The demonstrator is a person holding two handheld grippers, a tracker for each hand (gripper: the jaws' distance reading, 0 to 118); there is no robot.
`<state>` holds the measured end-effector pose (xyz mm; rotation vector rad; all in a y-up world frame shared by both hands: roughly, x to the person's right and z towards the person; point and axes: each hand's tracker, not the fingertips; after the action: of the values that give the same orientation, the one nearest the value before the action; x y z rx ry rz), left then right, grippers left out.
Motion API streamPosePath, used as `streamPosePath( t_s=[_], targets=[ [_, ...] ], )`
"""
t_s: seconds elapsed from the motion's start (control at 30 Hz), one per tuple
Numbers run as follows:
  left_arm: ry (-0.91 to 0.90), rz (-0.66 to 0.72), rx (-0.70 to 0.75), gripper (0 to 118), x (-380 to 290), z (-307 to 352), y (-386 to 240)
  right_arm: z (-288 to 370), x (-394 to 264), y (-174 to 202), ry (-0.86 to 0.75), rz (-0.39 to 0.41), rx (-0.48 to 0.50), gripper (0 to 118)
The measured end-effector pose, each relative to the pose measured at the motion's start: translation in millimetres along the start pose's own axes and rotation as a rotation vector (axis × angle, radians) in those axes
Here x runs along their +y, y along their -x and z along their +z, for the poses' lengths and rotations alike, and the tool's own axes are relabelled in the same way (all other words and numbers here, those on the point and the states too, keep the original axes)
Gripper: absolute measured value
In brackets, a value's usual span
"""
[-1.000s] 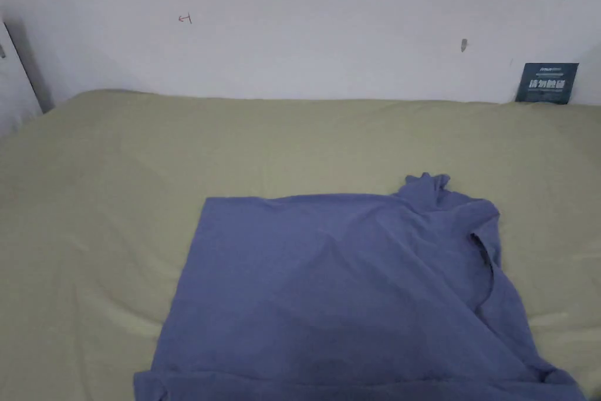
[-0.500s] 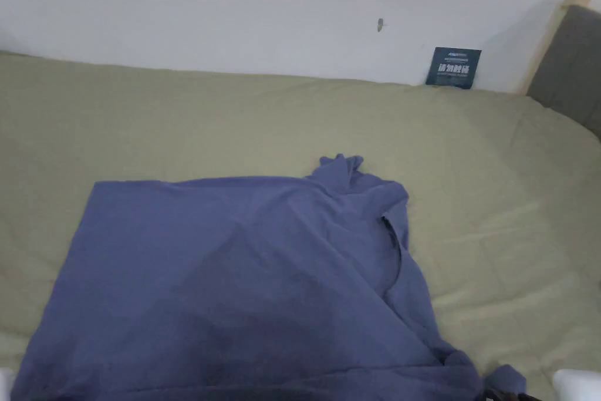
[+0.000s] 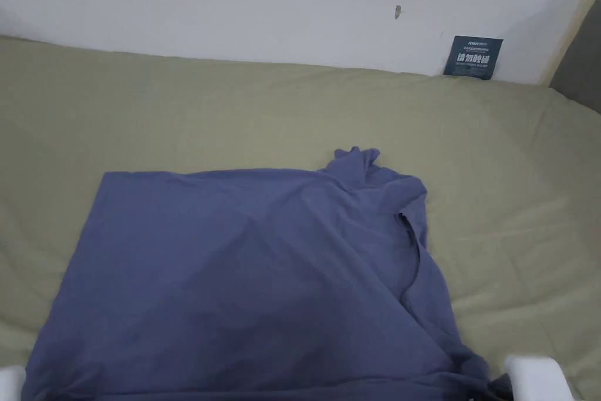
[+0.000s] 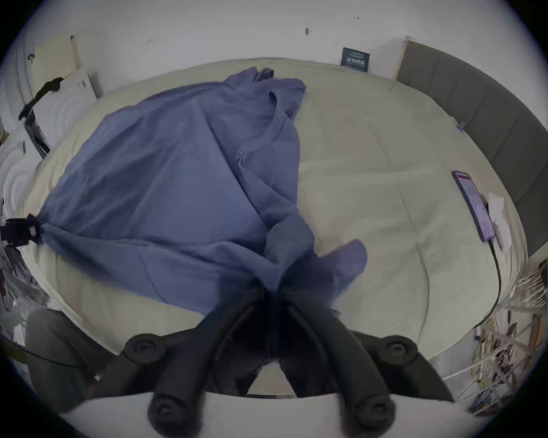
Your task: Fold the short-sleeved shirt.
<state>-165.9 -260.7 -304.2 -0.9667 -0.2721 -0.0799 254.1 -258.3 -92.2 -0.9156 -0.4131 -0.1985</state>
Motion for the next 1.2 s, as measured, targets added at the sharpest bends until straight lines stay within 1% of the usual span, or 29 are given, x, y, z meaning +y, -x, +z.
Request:
streamPosePath(
  t_s=[0.07,0.17,0.3,0.4,0.5,0.6,0.7,0.83,1.07,1.13,1.2],
  targets=[
    [0.001,0.003,0.000,7,0.5,1.3,0.5,8.1,2.1,0.7,-0.001,-0.014,-0.005,9],
    [-0.006,0.007,-0.007,7,2.7,6.7,0.2,17.5,1.6,2.9,-0.024,0.001,-0.018,9],
    [-0.008,-0.021,-0.004,7,9.9,16.8,-1.1,26.6,11.1,3.2,-0.005,0.005,-0.012,9],
    [-0.010,-0.041,-0.008,7,21.1,23.5,-0.9,31.7,27.9,4.5,0.002,0.048,-0.011,9],
    [-0.008,-0.093,-0.005,7,37.6,29.4,-3.7,33.7,51.2,3.5,0.017,0.084,-0.006,9],
    [-0.001,-0.153,-0.004,7,59.0,32.4,-7.2,32.0,77.0,0.0,0.023,0.098,0.017,9],
    [0.001,-0.219,-0.010,7,86.5,29.0,-12.1,20.1,105.3,-1.2,0.040,0.120,0.025,9],
    [0.023,-0.241,-0.048,7,129.0,14.1,-12.5,-8.5,140.5,-0.7,0.077,0.158,0.031,9],
    [0.102,-0.289,-0.076,7,188.7,-24.9,-20.0,-65.6,193.5,-0.1,0.163,0.166,0.032,9],
    [0.137,-0.312,-0.075,7,200.7,-39.6,-24.4,-79.3,206.0,4.8,0.164,0.166,0.020,9],
    [0.149,-0.312,-0.067,7,209.2,-52.8,-27.8,-90.7,216.1,6.9,0.157,0.148,0.008,9]
  ],
)
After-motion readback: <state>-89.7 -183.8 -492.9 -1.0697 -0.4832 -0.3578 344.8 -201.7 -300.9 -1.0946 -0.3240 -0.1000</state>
